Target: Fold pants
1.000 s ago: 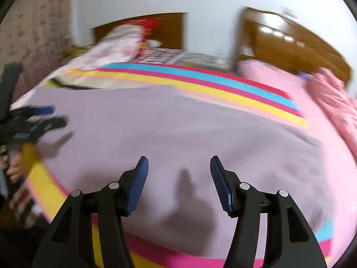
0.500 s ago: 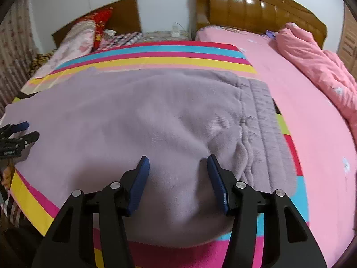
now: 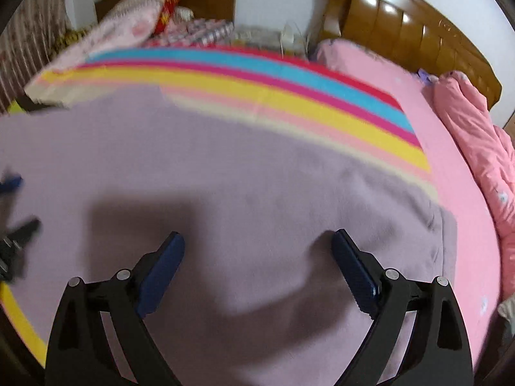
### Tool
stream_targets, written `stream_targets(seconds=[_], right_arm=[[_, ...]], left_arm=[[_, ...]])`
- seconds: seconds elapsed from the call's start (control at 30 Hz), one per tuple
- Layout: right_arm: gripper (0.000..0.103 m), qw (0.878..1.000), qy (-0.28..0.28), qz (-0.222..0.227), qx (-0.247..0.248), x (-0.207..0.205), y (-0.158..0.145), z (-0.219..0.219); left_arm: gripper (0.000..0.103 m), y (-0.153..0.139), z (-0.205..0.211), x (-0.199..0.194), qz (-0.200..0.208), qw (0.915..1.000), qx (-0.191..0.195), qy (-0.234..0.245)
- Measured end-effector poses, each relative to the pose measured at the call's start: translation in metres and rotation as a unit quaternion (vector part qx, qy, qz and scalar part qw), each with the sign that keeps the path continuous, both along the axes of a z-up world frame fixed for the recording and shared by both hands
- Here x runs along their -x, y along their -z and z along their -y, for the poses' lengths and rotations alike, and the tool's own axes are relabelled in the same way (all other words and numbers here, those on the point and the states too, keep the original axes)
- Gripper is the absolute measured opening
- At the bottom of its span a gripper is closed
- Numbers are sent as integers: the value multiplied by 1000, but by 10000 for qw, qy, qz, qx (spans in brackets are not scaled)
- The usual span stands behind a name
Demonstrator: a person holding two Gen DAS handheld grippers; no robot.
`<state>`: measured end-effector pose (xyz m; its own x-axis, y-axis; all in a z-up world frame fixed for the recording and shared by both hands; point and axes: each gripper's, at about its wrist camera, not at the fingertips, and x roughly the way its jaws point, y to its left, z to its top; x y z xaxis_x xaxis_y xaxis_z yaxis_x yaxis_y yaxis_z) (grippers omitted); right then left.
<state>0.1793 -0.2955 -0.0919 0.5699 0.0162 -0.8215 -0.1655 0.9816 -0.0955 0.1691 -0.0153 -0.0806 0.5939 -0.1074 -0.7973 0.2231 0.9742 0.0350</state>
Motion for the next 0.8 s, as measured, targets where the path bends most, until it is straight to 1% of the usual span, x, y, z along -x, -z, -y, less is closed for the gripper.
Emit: stream_targets(seconds=[0.07,0.2,0.27,0.3,0.33,0.37,0.4,0.43,0.47,0.5,0.53,0.57,0.6,0.63,0.67,0.7,0.73,0.77,0.8], right_arm=[[92,9990,131,-123,-414,9,1,21],[92,9983,377,-174,-413,42,-1,46],[92,9981,499,-26,-356,59,-10,45],[92,9976,514,98,-449,68,-17,43],[92,9971,471,172,-580,77,-21,41],[92,9961,323,258,-782,85,-25,36],[92,9949,153,356,-933,92,-27,29],[92,9941,75,427,-990,92,-28,27],[92,9935,31,522,-1014,94,-28,21],[92,9931,11,570,-1021,93,-28,17],[92,9932,-47,554,-1020,90,-25,11],[92,9941,-88,492,-962,87,-21,5],[92,9947,-99,496,-898,82,-20,0],[92,9951,-107,538,-827,80,-18,-5],[92,9955,-95,489,-812,78,-16,-6],[92,9959,-72,420,-800,78,-13,-8],[92,9965,-8,328,-769,78,-9,-6],[92,9971,78,238,-719,78,-4,-3],[93,9969,136,189,-757,81,2,5]], left_arm=[[102,0,0,0,-2,10000,0,-2],[102,0,0,-1,-4,10000,-1,-5],[102,0,0,0,-11,10000,-5,-7],[102,0,0,-1,-24,10000,-7,-21],[101,-3,0,-1,-128,9998,-50,-146],[101,-10,2,-4,-258,9994,-29,-229],[101,-24,6,-7,-241,9994,188,-132],[101,-37,10,-9,-100,9993,354,4],[101,-57,20,-15,189,9984,486,212],[101,-67,27,-21,310,9977,507,336],[101,-77,40,-34,329,9966,528,534],[101,-77,54,-52,166,9952,581,770],[101,-73,63,-65,-3,9939,624,906],[101,-62,74,-85,-190,9936,600,939],[101,-50,83,-101,-286,9949,431,868],[100,-41,89,-109,-358,9947,362,896],[100,-28,94,-120,-494,9931,399,982],[100,-17,97,-129,-585,9930,379,952],[100,-9,99,-133,-600,9938,271,896]])
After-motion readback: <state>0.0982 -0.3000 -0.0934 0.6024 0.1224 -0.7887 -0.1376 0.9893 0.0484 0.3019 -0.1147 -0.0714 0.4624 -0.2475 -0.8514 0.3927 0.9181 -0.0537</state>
